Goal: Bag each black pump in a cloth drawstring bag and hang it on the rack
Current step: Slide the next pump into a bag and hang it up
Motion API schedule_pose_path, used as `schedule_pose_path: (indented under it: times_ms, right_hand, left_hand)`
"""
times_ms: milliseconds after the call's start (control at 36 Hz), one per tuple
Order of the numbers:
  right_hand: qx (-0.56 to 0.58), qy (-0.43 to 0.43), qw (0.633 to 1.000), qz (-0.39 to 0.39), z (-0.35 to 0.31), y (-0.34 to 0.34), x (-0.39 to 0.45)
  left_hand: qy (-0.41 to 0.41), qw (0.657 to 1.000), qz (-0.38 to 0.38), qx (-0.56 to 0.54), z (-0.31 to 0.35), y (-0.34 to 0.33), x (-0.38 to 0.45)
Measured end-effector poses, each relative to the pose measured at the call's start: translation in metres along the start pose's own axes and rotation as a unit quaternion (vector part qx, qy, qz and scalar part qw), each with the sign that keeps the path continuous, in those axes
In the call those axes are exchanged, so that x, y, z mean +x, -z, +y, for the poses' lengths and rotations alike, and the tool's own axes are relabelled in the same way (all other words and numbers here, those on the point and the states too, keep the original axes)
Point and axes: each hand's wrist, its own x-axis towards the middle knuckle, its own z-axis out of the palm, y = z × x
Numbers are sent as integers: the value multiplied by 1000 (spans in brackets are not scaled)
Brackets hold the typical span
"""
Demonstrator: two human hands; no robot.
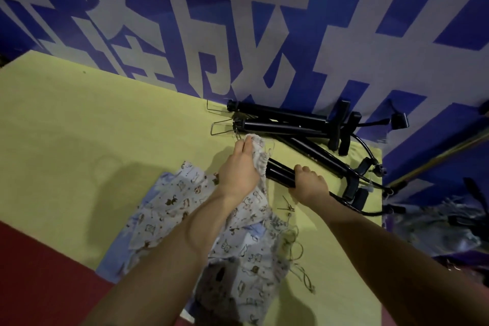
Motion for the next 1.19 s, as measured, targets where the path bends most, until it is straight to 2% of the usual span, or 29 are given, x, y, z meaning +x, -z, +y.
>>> schedule_pose_path:
  times_ms: [139,361,472,722,1000,1083,1194]
  right_hand:
    - [1,14,1000,2,-1,2,1]
    - [-2,29,998,56,4,21,-19]
    - [22,35,998,55,6,29,-23]
    - [43,39,989,134,9,50,-52]
    - [103,30,966,233,8,72,-83]
    - [95,57,965,236,9,75,-90]
    - [32,75,973,214,9,75,-96]
  left_hand:
    - [0,1000,-10,-6,0,-5,6]
    - [-13,1000,24,-10,-13,0,-1]
    - [0,1000,27,-4,-17,2,-4]
    - [-9,999,45,-11,-28,14,-18]
    - [-28,998,-52,-10,-27,37,-14]
    - [-53,996,-65,-29,-28,47,-15]
    - [-80,992,-83,-42,-29,58,-18]
